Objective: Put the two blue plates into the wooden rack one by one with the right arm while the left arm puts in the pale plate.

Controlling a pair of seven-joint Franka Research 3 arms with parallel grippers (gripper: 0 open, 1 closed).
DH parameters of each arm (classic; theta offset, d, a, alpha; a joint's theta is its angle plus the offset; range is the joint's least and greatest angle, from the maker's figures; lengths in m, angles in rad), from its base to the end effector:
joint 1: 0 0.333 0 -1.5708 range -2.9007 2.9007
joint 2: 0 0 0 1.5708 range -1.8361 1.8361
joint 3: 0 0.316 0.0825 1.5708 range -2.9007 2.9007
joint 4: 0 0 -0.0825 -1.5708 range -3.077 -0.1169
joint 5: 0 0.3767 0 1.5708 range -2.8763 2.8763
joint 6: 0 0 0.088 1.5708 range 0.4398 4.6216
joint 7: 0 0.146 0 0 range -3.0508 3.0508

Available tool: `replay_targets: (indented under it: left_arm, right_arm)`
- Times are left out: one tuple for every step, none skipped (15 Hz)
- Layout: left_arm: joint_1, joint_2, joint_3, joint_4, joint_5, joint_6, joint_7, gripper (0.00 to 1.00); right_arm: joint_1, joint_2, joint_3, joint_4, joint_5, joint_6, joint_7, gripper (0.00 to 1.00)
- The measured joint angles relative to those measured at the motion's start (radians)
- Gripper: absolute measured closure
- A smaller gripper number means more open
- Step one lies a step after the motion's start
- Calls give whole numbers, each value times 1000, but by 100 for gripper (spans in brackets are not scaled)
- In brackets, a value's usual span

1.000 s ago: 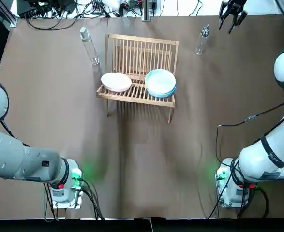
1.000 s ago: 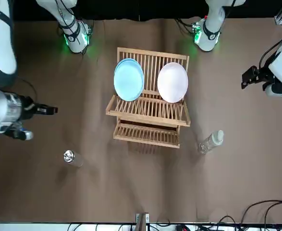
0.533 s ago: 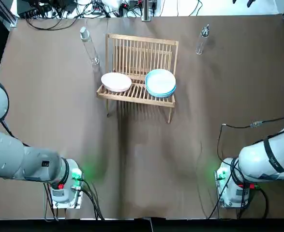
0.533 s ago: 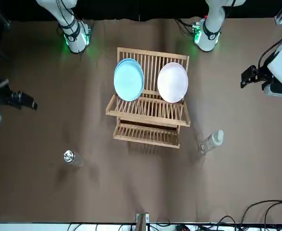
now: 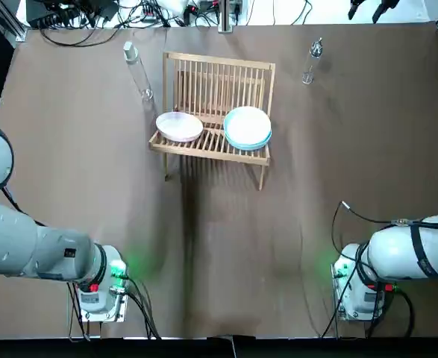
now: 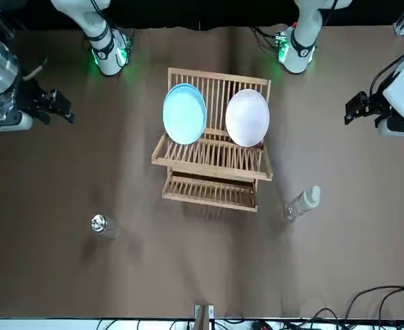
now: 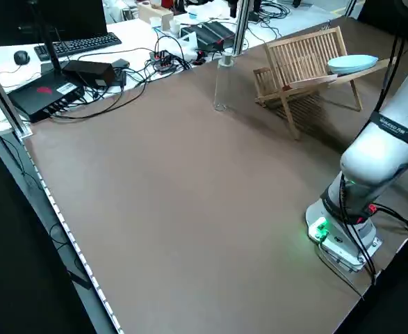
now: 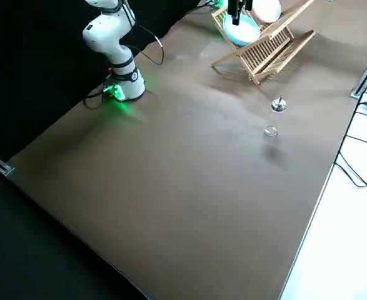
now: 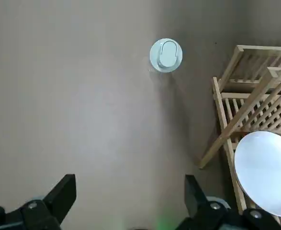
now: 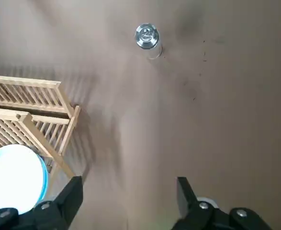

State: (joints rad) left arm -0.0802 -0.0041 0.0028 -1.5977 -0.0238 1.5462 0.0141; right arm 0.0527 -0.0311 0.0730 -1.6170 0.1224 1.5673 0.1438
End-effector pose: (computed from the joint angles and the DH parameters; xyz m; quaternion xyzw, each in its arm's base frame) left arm 0.5388 -0.0453 0.5733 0.9986 -0.0457 -0.0241 0.0111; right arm 0.5293 0.0854 0.5816 -0.9981 0.0094 0.0173 0.0582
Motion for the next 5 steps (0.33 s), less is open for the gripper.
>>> replay_targets:
  left_arm:
    - [0,0,0,0,0,0,0,0]
    - [0,0,0,0,0,0,0,0]
    - [0,0,0,0,0,0,0,0]
    - [0,0,0,0,0,0,-1,0]
    - [1,0,0,0,0,0,-1,0]
  right_arm:
    - [7,-1,0,-5,-6,4,9,12]
    - [8,-1,0,-7,-8,6,12,12]
    - [8,-1,-3,-7,-9,6,13,9]
    - [8,-1,-7,-7,-9,6,13,8]
    - [8,-1,-9,-7,-9,6,13,6]
